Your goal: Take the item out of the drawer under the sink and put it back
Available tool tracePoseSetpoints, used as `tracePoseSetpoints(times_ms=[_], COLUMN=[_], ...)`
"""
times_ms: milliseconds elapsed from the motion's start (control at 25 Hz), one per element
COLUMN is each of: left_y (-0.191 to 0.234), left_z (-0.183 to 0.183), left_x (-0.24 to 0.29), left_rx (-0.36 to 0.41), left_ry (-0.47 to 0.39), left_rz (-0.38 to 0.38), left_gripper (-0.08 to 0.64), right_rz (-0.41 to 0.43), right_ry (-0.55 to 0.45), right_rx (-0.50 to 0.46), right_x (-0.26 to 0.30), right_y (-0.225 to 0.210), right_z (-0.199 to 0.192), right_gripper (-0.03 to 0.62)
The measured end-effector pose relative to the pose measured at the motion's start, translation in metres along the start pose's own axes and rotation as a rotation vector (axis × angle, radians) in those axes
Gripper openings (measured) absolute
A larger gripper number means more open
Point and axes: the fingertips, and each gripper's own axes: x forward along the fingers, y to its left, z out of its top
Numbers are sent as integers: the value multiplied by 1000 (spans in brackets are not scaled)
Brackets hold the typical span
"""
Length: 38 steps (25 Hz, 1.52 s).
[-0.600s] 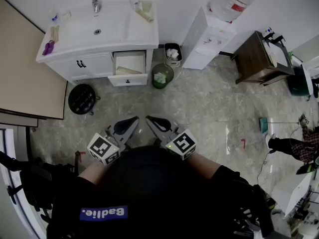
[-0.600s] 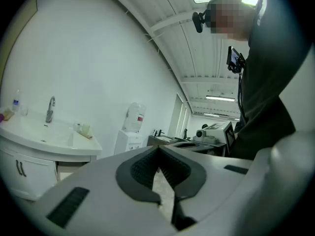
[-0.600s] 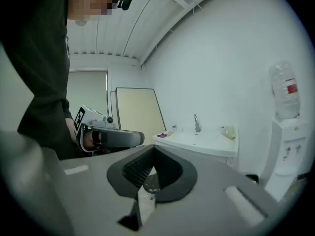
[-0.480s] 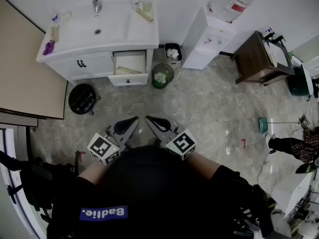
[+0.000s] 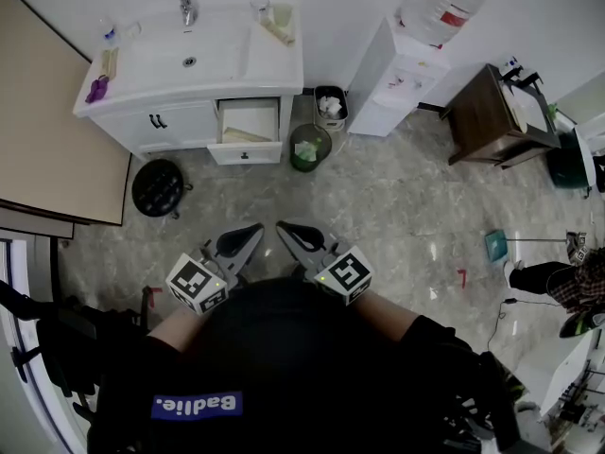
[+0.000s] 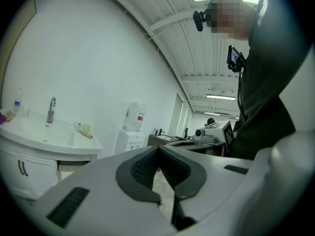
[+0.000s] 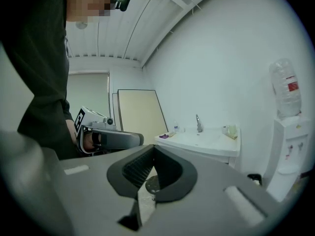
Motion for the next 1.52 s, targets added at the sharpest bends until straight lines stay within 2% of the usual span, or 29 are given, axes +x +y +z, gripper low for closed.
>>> tracePoseSetpoints(times_ms=[320,720,920,1200,1520], left_y=[-12,-18,-8,28,100], left_z=[8,12,13,16,42], left_x=[14,37,48,66,89], left_rx=[20,34,22,20,28], left_ry=[1,-20,-31,-43,-26], left_rz=[22,124,137,91,32], left_gripper=[6,6,6,6,6], right_rz=[11,58,49,14,-52], right_ry=[-14,-4,-1,12,16], right_rx=[3,-6,-5,-19,-10], right_x=[-18,-46,-45,-19,39], right_y=[-14,-42,-61,-89,-136], right_z=[9,-5,-4,1,19], right_gripper=[2,2,2,2,2])
